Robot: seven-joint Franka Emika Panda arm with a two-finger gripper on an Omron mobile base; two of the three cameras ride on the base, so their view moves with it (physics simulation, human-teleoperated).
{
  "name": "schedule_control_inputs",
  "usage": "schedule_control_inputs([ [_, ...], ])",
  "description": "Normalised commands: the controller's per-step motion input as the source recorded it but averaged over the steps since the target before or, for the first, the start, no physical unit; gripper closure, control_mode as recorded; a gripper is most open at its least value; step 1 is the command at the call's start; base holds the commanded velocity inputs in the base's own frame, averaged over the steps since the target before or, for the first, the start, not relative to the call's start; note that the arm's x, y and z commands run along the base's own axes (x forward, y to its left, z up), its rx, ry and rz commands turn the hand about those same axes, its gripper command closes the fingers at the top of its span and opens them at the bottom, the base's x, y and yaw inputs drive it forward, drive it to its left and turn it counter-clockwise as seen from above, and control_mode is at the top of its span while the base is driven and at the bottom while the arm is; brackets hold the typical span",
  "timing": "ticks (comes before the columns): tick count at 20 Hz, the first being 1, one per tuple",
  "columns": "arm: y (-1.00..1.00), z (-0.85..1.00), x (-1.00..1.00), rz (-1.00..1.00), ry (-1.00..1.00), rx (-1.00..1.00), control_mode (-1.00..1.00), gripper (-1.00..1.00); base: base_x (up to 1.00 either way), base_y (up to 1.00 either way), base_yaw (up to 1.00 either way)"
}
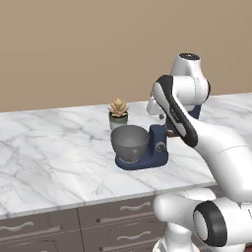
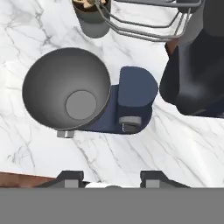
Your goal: Close the stand mixer head.
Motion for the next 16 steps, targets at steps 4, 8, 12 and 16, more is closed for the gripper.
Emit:
schedule_control_inputs([
  [4,-0.27,0.0,0.03,0.0,0.0,-0.03,-1.0,-1.0,0.0,0.0,0.0],
  [8,-0.94,0.13,-0.06,0.03,-0.1,0.01,-1.0,-1.0,0.0,0.0,0.0],
  [12,-1.0,0.2,-0.31,0.13,-0.22,0.09,-1.0,-1.0,0.0,0.0,0.0],
  [16,-1.0,0.12,-0.09,0.18,-0.26,0.18,-1.0,-1.0,0.0,0.0,0.0],
])
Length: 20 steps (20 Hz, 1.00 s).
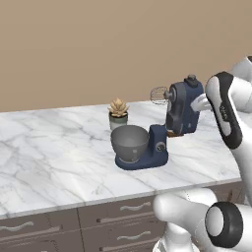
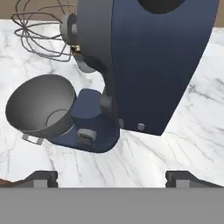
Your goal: Close the stand mixer head.
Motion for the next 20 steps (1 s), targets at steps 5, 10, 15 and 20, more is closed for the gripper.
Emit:
schedule_control_inputs([
  [5,-1.0,0.13,0.02,0.2,-0.29,0.05,-1.0,-1.0,0.0,0.0,0.0],
  [10,-0.79,0.0,0.28,0.27,-0.25,0.01,-1.0,-1.0,0.0,0.0,0.0],
  [15,-0.19,0.04,0.52,0.32,-0.13,-0.03,-1.0,-1.0,0.0,0.0,0.0],
  [20,0.09,0.0,0.87,0.16,0.0,-0.05,-1.0,-1.0,0.0,0.0,0.0],
])
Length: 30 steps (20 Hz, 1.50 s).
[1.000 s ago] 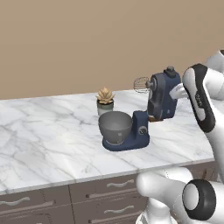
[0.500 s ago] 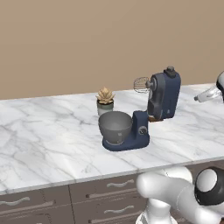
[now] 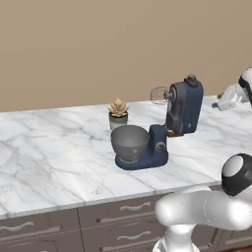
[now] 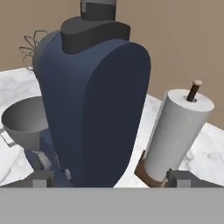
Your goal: Close the stand mixer head.
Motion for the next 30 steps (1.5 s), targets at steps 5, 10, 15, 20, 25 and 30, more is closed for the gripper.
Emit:
schedule_control_inputs([
  [5,0.48,0.0,0.53,0.12,0.0,-0.02,-1.0,-1.0,0.0,0.0,0.0],
  [10,0.79,-0.01,0.17,0.18,0.0,0.0,-1.0,-1.0,0.0,0.0,0.0],
  [15,1.0,-0.36,0.18,0.33,0.01,0.0,-1.0,-1.0,0.0,0.0,0.0],
  [20,1.0,-0.61,0.47,0.44,0.0,-0.03,-1.0,-1.0,0.0,0.0,0.0],
  [25,1.0,-0.87,0.55,0.43,0.0,-0.02,-1.0,-1.0,0.0,0.0,0.0],
  [30,1.0,-1.0,0.37,0.38,-0.02,-0.08,-1.0,-1.0,0.0,0.0,0.0],
])
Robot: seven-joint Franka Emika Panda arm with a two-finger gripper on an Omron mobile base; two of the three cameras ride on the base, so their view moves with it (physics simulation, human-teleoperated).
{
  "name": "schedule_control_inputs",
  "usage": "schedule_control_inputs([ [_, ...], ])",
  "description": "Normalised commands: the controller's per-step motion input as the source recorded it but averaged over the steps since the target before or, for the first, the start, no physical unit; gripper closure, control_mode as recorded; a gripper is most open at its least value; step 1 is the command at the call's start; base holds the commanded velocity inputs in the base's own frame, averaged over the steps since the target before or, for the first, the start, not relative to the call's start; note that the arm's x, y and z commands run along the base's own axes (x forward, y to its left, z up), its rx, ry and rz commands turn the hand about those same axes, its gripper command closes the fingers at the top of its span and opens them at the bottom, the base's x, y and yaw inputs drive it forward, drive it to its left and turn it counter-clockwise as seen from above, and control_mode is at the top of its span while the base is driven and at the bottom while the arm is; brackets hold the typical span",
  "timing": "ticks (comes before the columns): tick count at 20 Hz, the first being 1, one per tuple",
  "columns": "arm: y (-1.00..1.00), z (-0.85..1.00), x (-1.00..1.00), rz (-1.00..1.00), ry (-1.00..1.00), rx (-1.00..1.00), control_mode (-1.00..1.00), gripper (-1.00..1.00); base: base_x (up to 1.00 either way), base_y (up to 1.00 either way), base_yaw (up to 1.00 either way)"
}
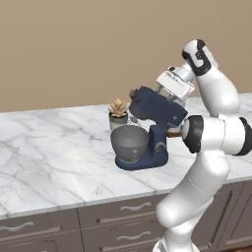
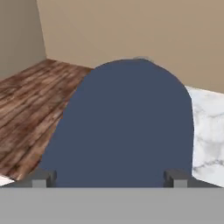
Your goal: Close the stand mixer head.
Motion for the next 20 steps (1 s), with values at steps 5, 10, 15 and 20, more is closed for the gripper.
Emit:
schedule_control_inputs([
  [5,1.0,-1.0,0.12,0.31,-0.1,-0.11,-1.0,-1.0,0.0,0.0,0.0],
  [10,1.0,-0.66,-0.2,0.14,-0.35,-0.12,-1.0,-1.0,0.0,0.0,0.0],
  [15,0.89,0.36,-0.78,0.02,-0.48,-0.15,-1.0,-1.0,0.0,0.0,0.0],
  [20,0.27,0.73,-1.0,0.0,-0.21,-0.18,-1.0,-1.0,0.0,0.0,0.0],
])
